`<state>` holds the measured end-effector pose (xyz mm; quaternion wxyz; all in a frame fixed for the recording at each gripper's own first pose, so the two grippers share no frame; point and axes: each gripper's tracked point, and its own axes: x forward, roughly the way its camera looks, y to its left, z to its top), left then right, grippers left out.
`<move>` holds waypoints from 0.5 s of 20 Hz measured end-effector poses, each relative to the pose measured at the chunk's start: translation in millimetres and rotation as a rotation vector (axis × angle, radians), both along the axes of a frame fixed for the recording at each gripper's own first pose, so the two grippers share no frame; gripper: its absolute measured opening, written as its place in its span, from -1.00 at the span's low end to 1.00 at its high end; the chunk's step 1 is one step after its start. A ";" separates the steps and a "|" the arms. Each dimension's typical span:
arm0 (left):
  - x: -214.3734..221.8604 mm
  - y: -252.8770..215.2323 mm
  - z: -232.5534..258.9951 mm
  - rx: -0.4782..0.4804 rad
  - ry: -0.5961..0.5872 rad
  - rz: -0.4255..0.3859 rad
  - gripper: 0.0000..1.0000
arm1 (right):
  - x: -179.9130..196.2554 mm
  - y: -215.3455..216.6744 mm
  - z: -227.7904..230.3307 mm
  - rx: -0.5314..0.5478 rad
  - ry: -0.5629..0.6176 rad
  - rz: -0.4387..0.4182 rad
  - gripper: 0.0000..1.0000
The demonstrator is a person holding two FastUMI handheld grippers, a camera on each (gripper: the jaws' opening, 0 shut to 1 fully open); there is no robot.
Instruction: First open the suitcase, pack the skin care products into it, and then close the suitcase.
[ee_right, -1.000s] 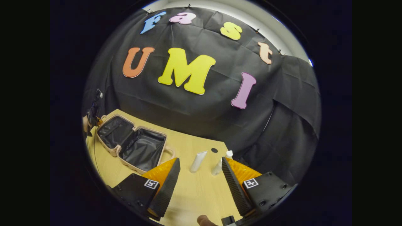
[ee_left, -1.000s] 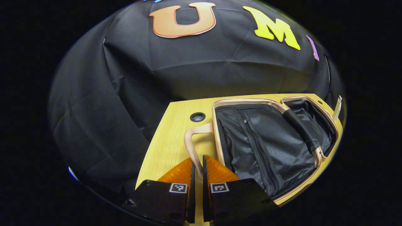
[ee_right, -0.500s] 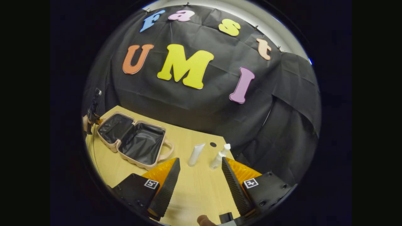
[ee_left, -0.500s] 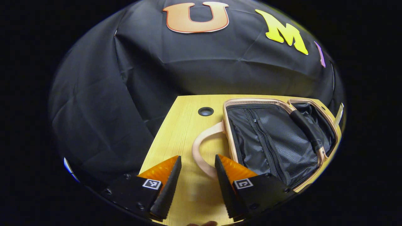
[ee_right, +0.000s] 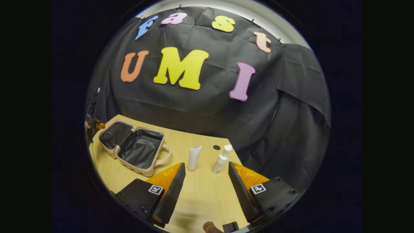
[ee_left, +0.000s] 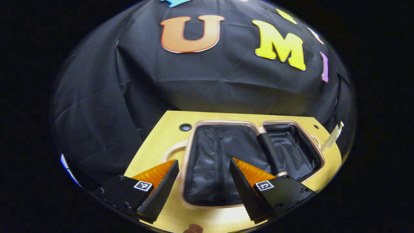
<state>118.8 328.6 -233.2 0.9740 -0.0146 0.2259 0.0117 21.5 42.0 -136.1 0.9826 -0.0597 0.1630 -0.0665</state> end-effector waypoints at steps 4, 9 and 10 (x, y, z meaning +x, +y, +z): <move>-1.6 -110.9 10.2 -0.032 0.004 -0.092 0.99 | 16.5 -43.8 -11.5 -0.034 -0.017 0.034 0.58; -4.4 -241.9 7.7 -0.042 0.032 -0.234 0.99 | 33.2 -84.6 -36.4 -0.031 0.012 0.078 0.58; -3.5 -264.7 4.5 -0.042 0.040 -0.258 0.99 | 37.1 -92.3 -40.6 -0.027 0.018 0.084 0.58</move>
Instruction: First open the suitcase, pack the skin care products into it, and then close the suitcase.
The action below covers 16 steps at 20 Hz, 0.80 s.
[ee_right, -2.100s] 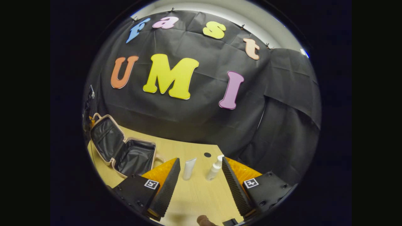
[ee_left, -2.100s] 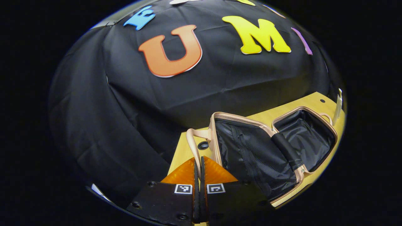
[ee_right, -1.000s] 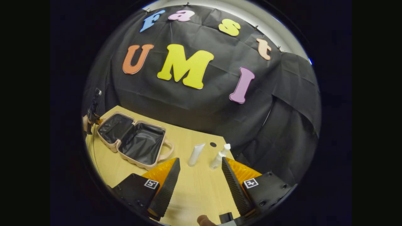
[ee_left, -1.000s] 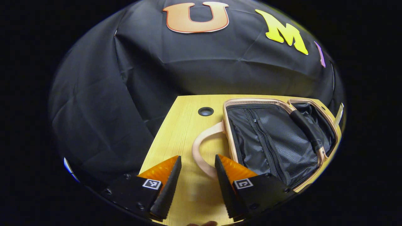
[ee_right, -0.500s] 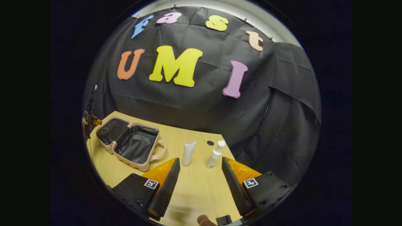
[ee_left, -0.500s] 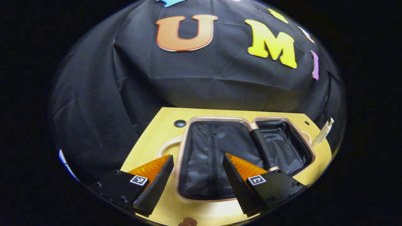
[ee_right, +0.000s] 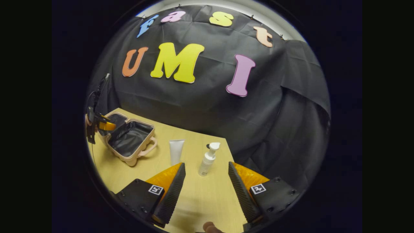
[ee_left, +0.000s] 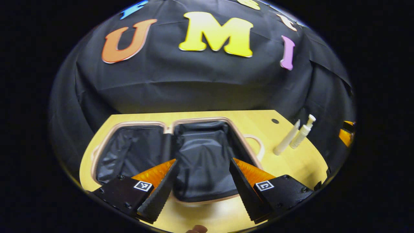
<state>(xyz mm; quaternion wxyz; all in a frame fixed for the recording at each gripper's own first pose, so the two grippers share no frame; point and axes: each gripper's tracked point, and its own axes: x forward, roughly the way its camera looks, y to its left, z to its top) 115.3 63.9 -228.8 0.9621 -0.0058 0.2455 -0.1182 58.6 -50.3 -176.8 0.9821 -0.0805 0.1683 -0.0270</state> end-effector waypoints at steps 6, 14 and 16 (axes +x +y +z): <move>0.5 -132.6 -10.8 -0.012 0.024 -0.163 0.99 | 17.8 -39.5 -21.5 0.038 0.042 0.022 0.58; 24.7 -244.2 -43.6 0.014 0.059 -0.286 0.99 | 13.7 -81.8 -52.4 0.036 0.097 0.035 0.58; 35.6 -260.7 -50.6 0.022 0.056 -0.292 1.00 | 10.5 -92.6 -61.1 0.029 0.116 0.036 0.58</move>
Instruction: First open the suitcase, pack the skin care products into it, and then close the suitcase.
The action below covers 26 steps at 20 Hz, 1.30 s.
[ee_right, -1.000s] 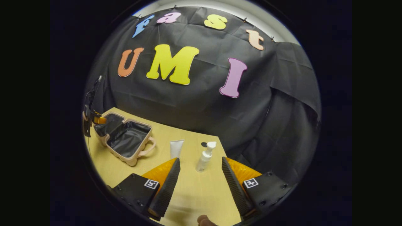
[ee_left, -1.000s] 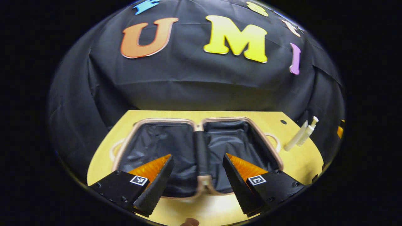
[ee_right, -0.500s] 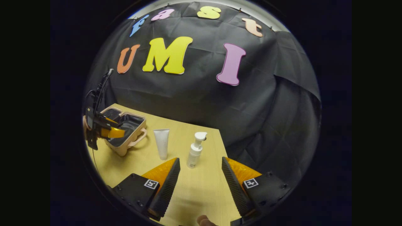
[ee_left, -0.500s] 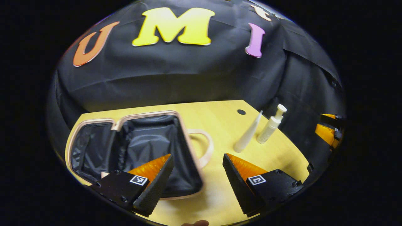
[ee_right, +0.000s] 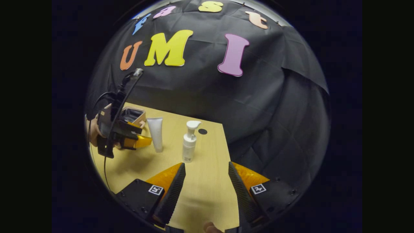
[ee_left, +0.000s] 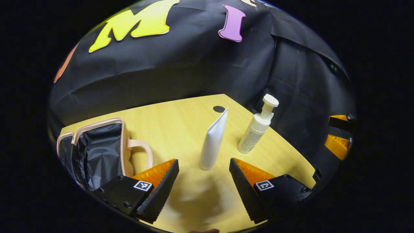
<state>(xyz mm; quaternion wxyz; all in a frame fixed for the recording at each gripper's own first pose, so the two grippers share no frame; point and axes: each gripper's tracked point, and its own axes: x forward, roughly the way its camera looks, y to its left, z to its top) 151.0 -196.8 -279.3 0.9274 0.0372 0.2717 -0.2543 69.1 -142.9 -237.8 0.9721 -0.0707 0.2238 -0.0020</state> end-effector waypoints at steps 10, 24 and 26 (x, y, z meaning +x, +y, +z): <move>37.3 -20.4 -39.6 0.027 0.026 0.051 0.39 | -7.1 -24.5 -19.6 -0.012 0.048 -0.001 0.58; -53.5 46.6 39.2 -0.034 0.009 0.118 -0.16 | 97.8 39.4 -29.3 0.107 0.041 0.089 0.58; -76.6 71.1 53.5 -0.031 0.005 0.151 -0.16 | 120.2 44.4 -39.4 0.131 0.047 0.081 0.58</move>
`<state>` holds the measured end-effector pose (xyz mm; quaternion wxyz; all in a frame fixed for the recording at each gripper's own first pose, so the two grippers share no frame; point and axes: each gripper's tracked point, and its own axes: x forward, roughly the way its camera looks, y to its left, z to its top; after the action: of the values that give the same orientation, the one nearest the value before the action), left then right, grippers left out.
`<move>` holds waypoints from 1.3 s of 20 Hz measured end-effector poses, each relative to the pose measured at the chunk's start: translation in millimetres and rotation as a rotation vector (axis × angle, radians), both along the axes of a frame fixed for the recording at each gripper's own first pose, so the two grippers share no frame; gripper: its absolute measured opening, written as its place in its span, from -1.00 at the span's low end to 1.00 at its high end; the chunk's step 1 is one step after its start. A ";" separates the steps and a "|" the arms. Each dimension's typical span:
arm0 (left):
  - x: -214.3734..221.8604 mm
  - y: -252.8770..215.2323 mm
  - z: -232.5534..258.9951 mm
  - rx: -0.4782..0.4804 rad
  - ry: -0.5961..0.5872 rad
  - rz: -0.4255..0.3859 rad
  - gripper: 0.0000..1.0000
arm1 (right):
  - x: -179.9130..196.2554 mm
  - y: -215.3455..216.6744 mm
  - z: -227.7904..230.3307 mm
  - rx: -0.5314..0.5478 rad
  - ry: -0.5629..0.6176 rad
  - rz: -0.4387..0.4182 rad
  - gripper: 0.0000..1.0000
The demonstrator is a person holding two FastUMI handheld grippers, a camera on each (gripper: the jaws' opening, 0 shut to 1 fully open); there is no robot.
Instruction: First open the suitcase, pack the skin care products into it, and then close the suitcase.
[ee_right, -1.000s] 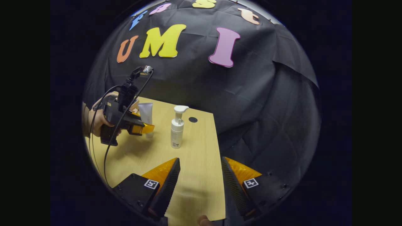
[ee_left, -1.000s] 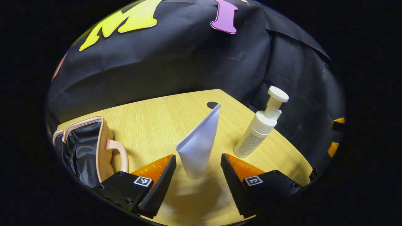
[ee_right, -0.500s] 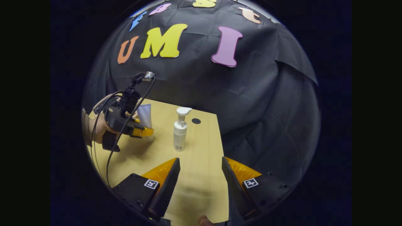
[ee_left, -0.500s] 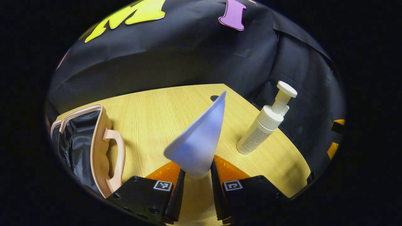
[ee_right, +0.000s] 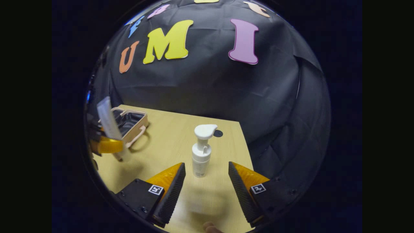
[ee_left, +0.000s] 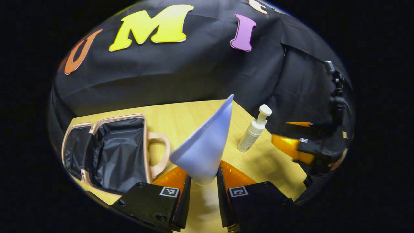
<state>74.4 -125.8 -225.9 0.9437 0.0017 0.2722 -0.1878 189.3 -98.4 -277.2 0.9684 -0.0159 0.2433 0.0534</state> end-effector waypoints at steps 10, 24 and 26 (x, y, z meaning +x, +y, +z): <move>-111.3 110.3 -1.0 0.018 0.082 0.237 -0.16 | 54.7 14.4 -43.9 0.037 0.021 -0.023 0.60; -138.3 169.6 28.9 0.005 0.073 0.331 -0.17 | 27.3 28.4 -44.6 0.023 0.059 0.000 -0.02; -120.7 183.7 30.9 0.004 0.063 0.338 -0.16 | 7.1 37.5 -30.9 0.048 0.061 0.008 -0.02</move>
<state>-46.3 58.0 -195.0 0.9528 -0.0484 0.2985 -0.0257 196.4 -60.9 -308.1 0.9604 0.0079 0.2711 0.0634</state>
